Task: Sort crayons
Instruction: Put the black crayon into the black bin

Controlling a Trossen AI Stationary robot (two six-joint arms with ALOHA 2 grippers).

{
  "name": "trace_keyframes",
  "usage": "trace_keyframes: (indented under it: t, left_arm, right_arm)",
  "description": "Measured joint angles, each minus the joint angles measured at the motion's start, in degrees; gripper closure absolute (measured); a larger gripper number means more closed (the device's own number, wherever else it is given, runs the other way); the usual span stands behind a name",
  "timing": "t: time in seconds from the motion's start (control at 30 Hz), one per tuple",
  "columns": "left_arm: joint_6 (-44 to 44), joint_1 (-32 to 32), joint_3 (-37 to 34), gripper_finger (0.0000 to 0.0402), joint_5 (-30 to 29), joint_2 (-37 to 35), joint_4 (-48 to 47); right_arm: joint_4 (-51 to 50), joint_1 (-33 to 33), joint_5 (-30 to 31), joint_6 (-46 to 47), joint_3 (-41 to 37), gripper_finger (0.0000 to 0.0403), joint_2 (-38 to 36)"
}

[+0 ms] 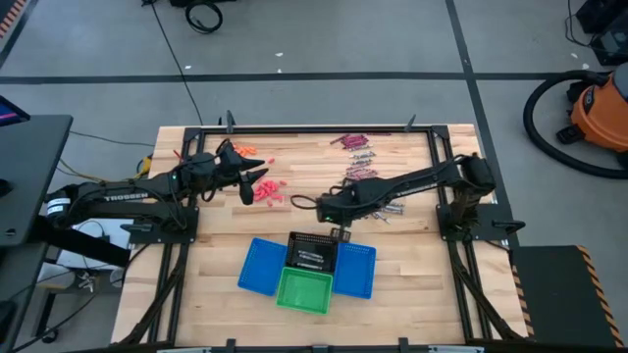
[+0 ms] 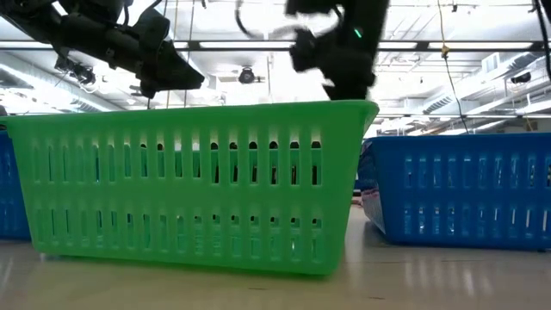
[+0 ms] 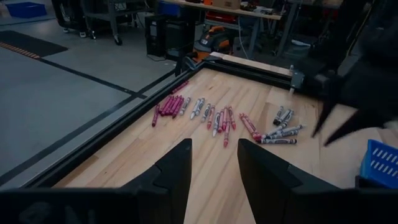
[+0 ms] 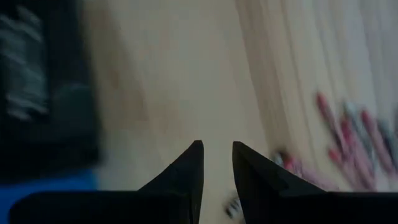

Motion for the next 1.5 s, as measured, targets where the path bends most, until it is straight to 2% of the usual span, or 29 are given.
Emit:
trace_keyframes:
  t: [0.13, 0.37, 0.5, 0.73, 0.83, 1.2, 1.5]
  left_arm:
    - [0.3, 0.0, 0.0, 0.026, 0.0, 0.0, 1.6]
    - [2.9, 0.0, 0.0, 0.026, 0.1, 0.0, 2.4]
    - [3.5, 0.0, 0.0, 0.026, 0.1, 0.0, 2.3]
    - [6.1, 0.0, 0.0, 0.026, 0.1, 0.0, 2.4]
    - [6.9, 0.0, 0.0, 0.026, 0.1, 0.0, 2.4]
    - [9.0, 0.1, 0.0, 0.026, 0.1, 0.0, 2.3]
    - [9.1, 0.1, 0.0, 0.026, 0.1, 0.0, 1.8]
  right_arm:
    - [-0.7, -2.2, -1.3, 1.7, -8.0, 0.0312, -3.5]
    - [-0.8, -8.0, -8.1, 5.4, -19.5, 0.0312, -10.0]
    - [-0.7, -9.7, -8.8, 8.1, -23.1, 0.0312, -10.9]
    - [-2.2, -13.3, -8.1, 4.0, -28.2, 0.0312, -10.4]
    - [-2.9, -15.0, -5.9, 3.7, -29.1, 0.0312, -10.6]
    - [-3.7, -19.2, -7.9, -2.3, -29.2, 0.0312, -10.5]
    - [-3.4, -19.5, -9.4, -3.7, -30.3, 0.0312, -10.5]
